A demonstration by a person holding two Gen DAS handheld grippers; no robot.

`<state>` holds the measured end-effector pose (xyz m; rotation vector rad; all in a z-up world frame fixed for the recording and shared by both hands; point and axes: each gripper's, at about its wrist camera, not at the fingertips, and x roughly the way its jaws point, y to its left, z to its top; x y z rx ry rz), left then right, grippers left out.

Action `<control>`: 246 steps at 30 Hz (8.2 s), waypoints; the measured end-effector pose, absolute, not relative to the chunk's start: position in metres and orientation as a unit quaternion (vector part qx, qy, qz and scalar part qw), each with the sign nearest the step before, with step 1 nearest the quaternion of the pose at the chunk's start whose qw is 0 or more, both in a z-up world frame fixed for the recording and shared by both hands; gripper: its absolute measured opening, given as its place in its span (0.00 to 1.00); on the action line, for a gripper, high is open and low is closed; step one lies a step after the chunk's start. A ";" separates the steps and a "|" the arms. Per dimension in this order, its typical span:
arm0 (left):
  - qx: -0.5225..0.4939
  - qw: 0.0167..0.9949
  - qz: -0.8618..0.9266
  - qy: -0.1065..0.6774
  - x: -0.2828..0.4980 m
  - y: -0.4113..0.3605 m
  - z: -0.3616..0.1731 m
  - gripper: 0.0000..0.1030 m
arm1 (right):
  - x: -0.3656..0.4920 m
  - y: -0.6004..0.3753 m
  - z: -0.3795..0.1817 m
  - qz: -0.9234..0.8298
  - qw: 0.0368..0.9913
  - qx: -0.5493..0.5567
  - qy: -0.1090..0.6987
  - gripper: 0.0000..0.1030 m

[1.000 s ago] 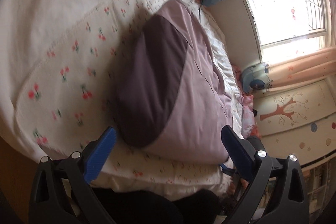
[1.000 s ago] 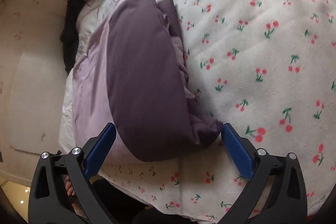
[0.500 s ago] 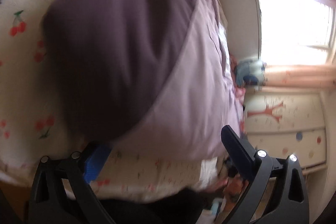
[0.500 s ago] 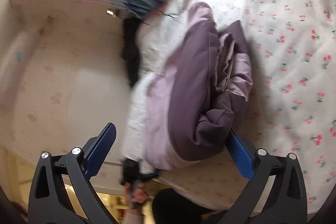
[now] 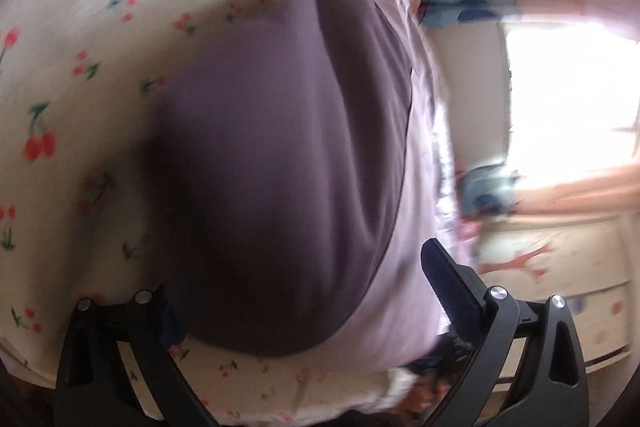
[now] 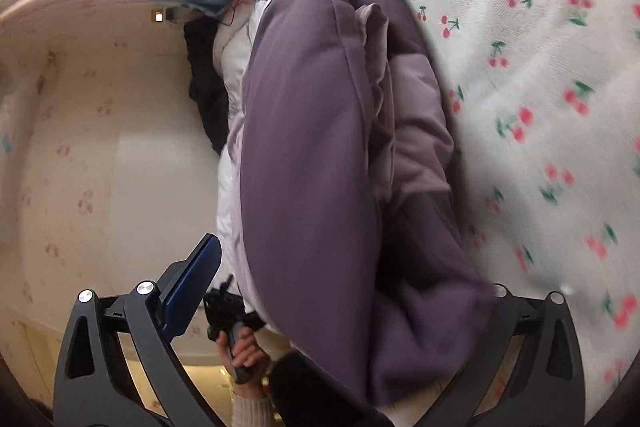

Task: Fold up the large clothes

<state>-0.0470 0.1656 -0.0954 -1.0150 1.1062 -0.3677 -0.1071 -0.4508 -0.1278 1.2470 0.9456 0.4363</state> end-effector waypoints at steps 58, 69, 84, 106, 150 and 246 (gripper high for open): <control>0.005 0.903 -0.113 0.414 0.007 0.021 0.019 0.70 | 0.008 -0.382 -0.067 -0.044 0.870 0.074 0.485 0.93; -0.037 0.894 -0.111 0.432 -0.050 0.085 0.028 0.72 | -0.145 -0.376 0.014 0.016 0.913 0.109 0.392 0.93; -0.157 0.866 -0.096 0.465 -0.209 0.168 0.003 0.82 | -0.200 -0.247 -0.008 0.089 0.890 -0.019 0.447 0.93; -0.452 0.723 -0.176 0.491 -0.188 0.171 -0.061 0.90 | -0.210 -0.159 -0.009 0.162 0.863 -0.012 0.479 0.94; -0.278 0.862 -0.253 0.340 -0.198 0.058 0.053 0.52 | -0.208 -0.186 -0.038 0.011 0.911 -0.076 0.406 0.94; 0.083 0.830 -0.407 0.372 -0.167 -0.265 0.023 0.57 | -0.171 -0.474 -0.073 0.107 0.872 0.301 0.370 0.94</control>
